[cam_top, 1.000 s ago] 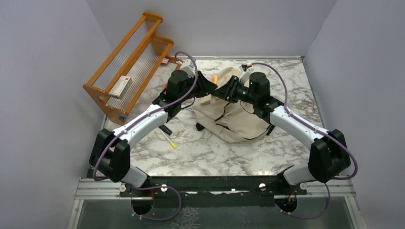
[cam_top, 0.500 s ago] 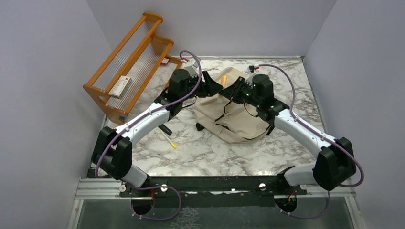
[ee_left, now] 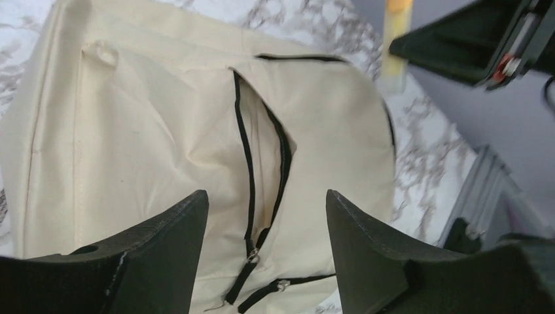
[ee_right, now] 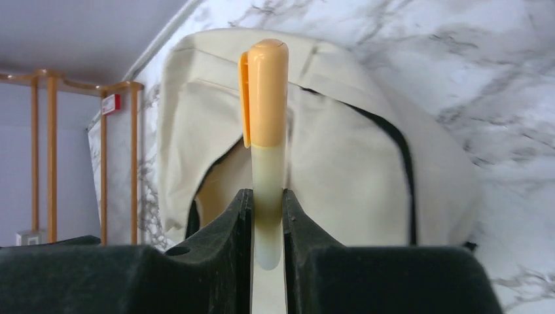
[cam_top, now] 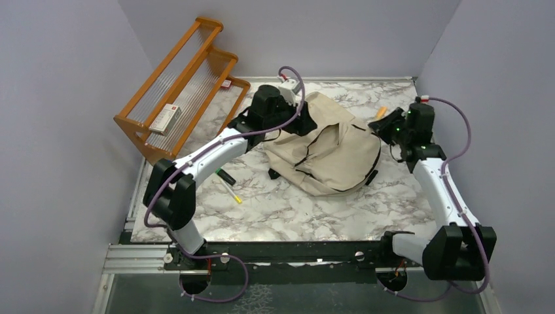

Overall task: Pack the student bag
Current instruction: Place the stationery in the student bag.

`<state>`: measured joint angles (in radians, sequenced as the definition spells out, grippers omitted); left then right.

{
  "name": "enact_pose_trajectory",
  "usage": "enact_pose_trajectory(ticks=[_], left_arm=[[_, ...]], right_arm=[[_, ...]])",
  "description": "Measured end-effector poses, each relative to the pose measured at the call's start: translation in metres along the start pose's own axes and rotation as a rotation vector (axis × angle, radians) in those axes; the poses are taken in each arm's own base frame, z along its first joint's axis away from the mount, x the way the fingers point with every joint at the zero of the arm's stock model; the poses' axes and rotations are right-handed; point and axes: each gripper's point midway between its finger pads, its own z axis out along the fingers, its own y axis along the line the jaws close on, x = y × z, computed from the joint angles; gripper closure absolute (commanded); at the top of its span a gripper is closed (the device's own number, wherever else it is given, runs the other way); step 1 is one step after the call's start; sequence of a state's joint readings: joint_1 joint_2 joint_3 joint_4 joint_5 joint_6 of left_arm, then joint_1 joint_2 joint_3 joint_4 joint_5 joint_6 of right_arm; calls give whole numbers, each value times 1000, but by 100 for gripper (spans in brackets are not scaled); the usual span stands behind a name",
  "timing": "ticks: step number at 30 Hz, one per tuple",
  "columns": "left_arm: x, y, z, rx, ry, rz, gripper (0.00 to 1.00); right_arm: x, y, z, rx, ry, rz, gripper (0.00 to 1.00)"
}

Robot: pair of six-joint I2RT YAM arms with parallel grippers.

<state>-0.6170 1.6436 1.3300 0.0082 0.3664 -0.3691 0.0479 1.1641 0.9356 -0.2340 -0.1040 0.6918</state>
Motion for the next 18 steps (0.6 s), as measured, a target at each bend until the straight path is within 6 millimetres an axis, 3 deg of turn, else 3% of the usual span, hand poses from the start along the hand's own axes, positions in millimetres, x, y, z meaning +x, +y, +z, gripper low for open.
enact_pose_trajectory(ticks=[2, 4, 11, 18], left_arm=[[16, 0, 12, -13, 64, 50, 31], [33, -1, 22, -22, 125, 104, 30], [79, -2, 50, -56, 273, 250, 30], [78, 14, 66, -155, 295, 365, 32]], right_arm=[[-6, -30, 0, 36, 34, 53, 99], [0, -45, -1, 31, 89, 92, 100], [38, -32, -11, -100, 264, 130, 100], [45, -22, -17, -162, 310, 128, 100]])
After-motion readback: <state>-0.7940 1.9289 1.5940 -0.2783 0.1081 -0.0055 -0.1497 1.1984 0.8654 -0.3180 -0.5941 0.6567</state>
